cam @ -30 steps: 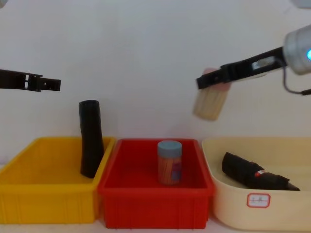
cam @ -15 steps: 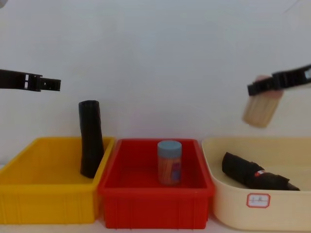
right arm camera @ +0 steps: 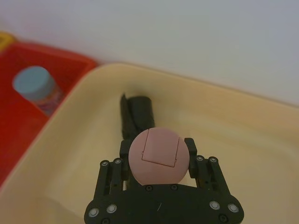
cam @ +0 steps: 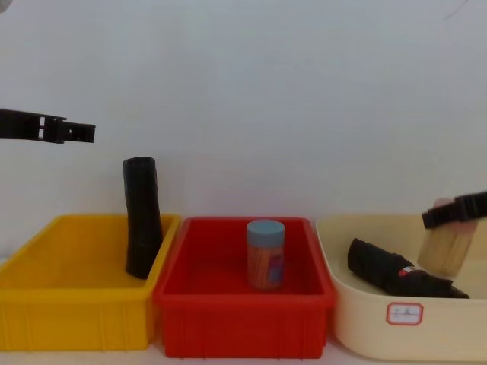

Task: Pick up the garbage bag with the one hand and transfer it to the other hand.

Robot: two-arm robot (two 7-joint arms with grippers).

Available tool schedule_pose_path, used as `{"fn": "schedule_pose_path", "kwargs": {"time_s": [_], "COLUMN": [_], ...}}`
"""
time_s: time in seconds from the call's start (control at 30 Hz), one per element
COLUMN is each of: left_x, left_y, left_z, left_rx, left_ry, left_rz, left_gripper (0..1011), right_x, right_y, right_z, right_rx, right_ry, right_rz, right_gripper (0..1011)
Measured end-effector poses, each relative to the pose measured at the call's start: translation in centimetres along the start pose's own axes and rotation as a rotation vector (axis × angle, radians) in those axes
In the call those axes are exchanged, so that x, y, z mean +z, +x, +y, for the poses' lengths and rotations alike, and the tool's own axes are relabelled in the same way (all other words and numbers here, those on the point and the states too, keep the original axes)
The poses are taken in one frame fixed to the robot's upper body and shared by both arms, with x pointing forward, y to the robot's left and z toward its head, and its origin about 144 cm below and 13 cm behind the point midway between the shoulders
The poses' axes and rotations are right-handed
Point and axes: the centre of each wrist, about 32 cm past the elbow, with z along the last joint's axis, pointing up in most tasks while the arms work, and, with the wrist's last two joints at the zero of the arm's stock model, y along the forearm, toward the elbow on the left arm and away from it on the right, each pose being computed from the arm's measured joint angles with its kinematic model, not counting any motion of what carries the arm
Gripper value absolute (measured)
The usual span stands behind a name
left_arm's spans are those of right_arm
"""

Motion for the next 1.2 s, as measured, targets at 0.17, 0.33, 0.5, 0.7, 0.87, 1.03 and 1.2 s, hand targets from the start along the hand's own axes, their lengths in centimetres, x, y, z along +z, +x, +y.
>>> {"fn": "schedule_pose_path", "kwargs": {"time_s": [0.17, 0.33, 0.5, 0.7, 0.87, 1.03, 1.2], "left_x": [0.0, 0.0, 0.0, 0.0, 0.0, 0.0, 0.0], "left_y": [0.0, 0.0, 0.0, 0.0, 0.0, 0.0, 0.0], "left_z": [0.0, 0.0, 0.0, 0.0, 0.0, 0.0, 0.0], "left_rx": [0.000, 0.000, 0.000, 0.000, 0.000, 0.000, 0.000], "left_ry": [0.000, 0.000, 0.000, 0.000, 0.000, 0.000, 0.000], "left_rz": [0.000, 0.000, 0.000, 0.000, 0.000, 0.000, 0.000], "left_gripper": [1002, 1002, 1001, 1001, 1002, 1002, 1002], "right_x": [-0.8, -1.5, -1.9, -2.2, -2.4, -2.5, -2.6], "right_y": [0.5, 0.9, 1.1, 1.3, 1.4, 1.4, 1.5], "right_z": [0.8, 1.4, 1.7, 2.0, 2.1, 2.2, 2.2], "right_rx": [-0.023, -0.040, -0.050, -0.059, -0.062, -0.065, -0.066], "right_ry": [-0.033, -0.060, -0.076, -0.089, -0.095, -0.100, -0.103], "right_rz": [0.006, 0.010, 0.012, 0.014, 0.015, 0.016, 0.017], "right_gripper": [670, 790, 940, 1000, 1001, 1000, 1000]}}
